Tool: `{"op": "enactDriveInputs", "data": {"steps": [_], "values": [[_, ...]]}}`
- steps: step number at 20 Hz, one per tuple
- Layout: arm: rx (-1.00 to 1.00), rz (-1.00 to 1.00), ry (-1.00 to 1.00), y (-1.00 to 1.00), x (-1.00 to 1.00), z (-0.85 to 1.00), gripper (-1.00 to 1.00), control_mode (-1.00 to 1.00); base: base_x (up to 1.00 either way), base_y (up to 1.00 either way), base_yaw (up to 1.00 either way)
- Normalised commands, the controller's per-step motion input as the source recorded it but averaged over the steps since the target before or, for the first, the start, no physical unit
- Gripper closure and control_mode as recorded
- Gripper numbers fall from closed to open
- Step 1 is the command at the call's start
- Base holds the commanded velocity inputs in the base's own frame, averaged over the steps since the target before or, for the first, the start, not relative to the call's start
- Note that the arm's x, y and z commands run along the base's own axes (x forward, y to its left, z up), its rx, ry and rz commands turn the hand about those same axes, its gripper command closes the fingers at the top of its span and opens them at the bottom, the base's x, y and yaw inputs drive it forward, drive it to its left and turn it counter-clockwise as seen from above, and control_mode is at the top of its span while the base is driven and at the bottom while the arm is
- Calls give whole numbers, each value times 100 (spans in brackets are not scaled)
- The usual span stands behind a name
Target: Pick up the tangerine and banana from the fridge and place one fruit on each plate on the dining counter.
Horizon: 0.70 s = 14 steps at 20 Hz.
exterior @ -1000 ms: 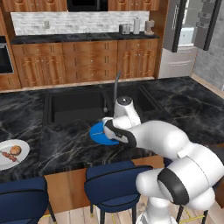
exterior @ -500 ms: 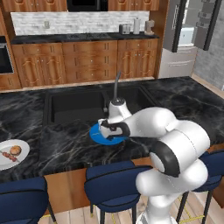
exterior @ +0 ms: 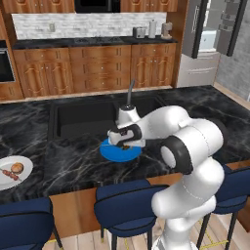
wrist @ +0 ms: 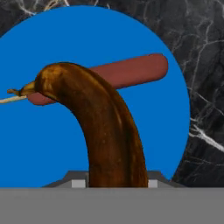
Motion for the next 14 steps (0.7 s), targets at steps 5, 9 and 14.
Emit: {"op": "enactDriveInputs", "data": {"steps": [5,9,14], "values": [[0,0,3,1,-12,-29,-100,-100,0,0,0],[4,0,0,0,-47,-7,-100,-100,0,0,0],[8,-2,-2,0,-58,8,-100,-100,0,0,0]]}}
